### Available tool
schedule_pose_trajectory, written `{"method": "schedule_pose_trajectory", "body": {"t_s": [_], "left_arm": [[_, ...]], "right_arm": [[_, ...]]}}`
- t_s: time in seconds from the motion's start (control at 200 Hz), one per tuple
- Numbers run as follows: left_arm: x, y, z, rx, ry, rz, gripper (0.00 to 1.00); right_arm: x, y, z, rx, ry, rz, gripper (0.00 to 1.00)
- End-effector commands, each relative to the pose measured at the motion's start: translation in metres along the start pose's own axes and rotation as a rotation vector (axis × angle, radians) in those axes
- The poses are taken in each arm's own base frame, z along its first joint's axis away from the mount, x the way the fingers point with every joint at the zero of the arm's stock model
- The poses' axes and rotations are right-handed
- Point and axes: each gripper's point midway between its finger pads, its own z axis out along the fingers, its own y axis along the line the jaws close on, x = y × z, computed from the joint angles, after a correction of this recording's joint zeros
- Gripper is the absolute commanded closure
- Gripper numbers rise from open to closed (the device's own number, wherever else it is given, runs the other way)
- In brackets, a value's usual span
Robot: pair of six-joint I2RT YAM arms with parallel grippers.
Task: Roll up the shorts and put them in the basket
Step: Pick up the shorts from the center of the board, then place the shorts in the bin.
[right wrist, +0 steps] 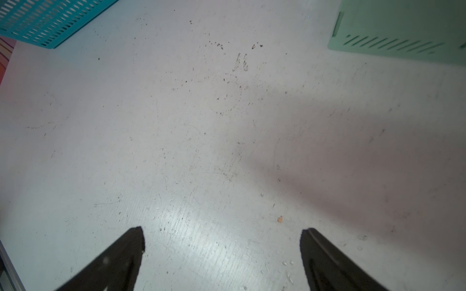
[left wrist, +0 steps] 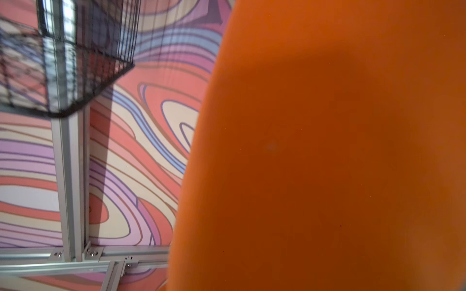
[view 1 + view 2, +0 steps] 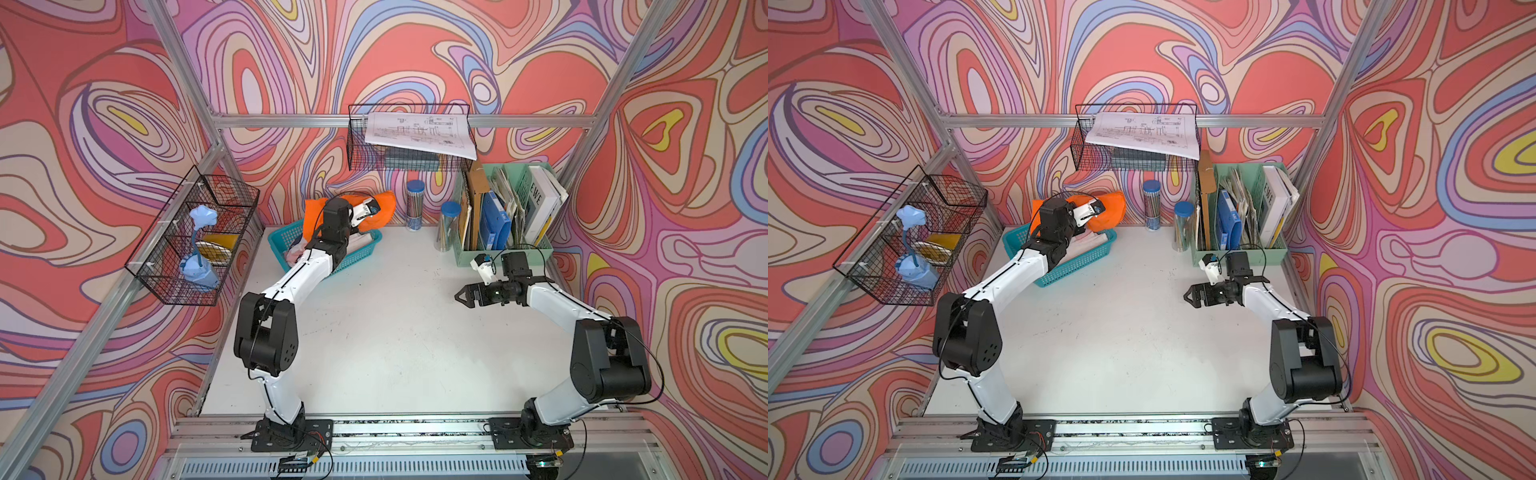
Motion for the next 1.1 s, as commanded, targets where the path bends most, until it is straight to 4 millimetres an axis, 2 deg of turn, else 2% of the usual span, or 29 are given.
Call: {"method": "schedule_pose_trajectory", "body": {"t_s": [0.0, 0.115, 0.2, 0.355, 0.476, 0.511, 0.586, 0.651, 0.701, 0.731, 0.741, 0.746, 0.751, 0.756, 0.771, 0.856, 0.916, 1.091], "left_arm": [[0.008, -0.009, 0.013, 0.016, -0.006, -0.023, 1.0], [0.026, -0.061, 0.006, 0.249, 0.012, -0.106, 1.0], [0.034, -0.091, -0.004, 0.388, -0.007, -0.147, 1.0], [0.059, -0.115, -0.003, 0.498, 0.051, -0.203, 1.0], [0.077, -0.112, 0.006, 0.485, 0.104, -0.251, 1.0], [0.08, -0.11, 0.008, 0.482, 0.114, -0.263, 0.93], [0.087, -0.106, 0.008, 0.49, 0.147, -0.283, 0.67], [0.09, -0.101, 0.008, 0.489, 0.165, -0.291, 0.57], [0.093, -0.105, 0.002, 0.525, 0.187, -0.293, 0.53], [0.093, -0.105, -0.001, 0.541, 0.19, -0.299, 0.47], [0.093, -0.106, -0.002, 0.549, 0.192, -0.301, 0.4], [0.092, -0.106, -0.003, 0.553, 0.191, -0.303, 0.3], [0.092, -0.106, -0.004, 0.559, 0.191, -0.302, 0.16], [0.092, -0.107, -0.005, 0.565, 0.191, -0.302, 0.09], [0.091, -0.108, -0.006, 0.577, 0.191, -0.3, 0.03], [0.086, -0.111, -0.015, 0.634, 0.182, -0.31, 0.02], [0.078, -0.103, -0.019, 0.636, 0.146, -0.336, 0.02], [0.03, -0.077, -0.056, 0.757, -0.031, -0.445, 0.02]], "right_arm": [[0.002, 0.003, 0.004, -0.024, 0.003, -0.005, 0.02], [0.002, 0.003, 0.005, -0.024, 0.007, -0.008, 0.02], [0.002, 0.003, 0.005, -0.028, 0.01, -0.008, 0.02], [0.001, 0.006, 0.005, -0.044, 0.009, -0.012, 0.02], [0.0, 0.009, 0.004, -0.054, 0.006, -0.014, 0.02], [0.0, 0.009, 0.003, -0.056, 0.006, -0.014, 0.02], [0.0, 0.009, 0.002, -0.055, 0.005, -0.015, 0.02], [0.0, 0.01, 0.002, -0.059, 0.005, -0.013, 0.02], [-0.002, 0.011, 0.002, -0.065, 0.003, -0.015, 0.02], [-0.001, 0.011, 0.003, -0.068, 0.003, -0.013, 0.02], [-0.001, 0.011, 0.003, -0.069, 0.004, -0.013, 0.02], [-0.001, 0.011, 0.003, -0.07, 0.005, -0.013, 0.02], [-0.002, 0.011, 0.003, -0.07, 0.004, -0.013, 0.02], [-0.001, 0.011, 0.003, -0.071, 0.005, -0.012, 0.02], [-0.001, 0.011, 0.004, -0.072, 0.006, -0.012, 0.02], [-0.001, 0.011, 0.005, -0.075, 0.012, -0.008, 0.02], [0.0, 0.011, 0.005, -0.079, 0.014, -0.006, 0.02], [0.001, 0.011, 0.005, -0.075, 0.015, -0.005, 0.02]]}}
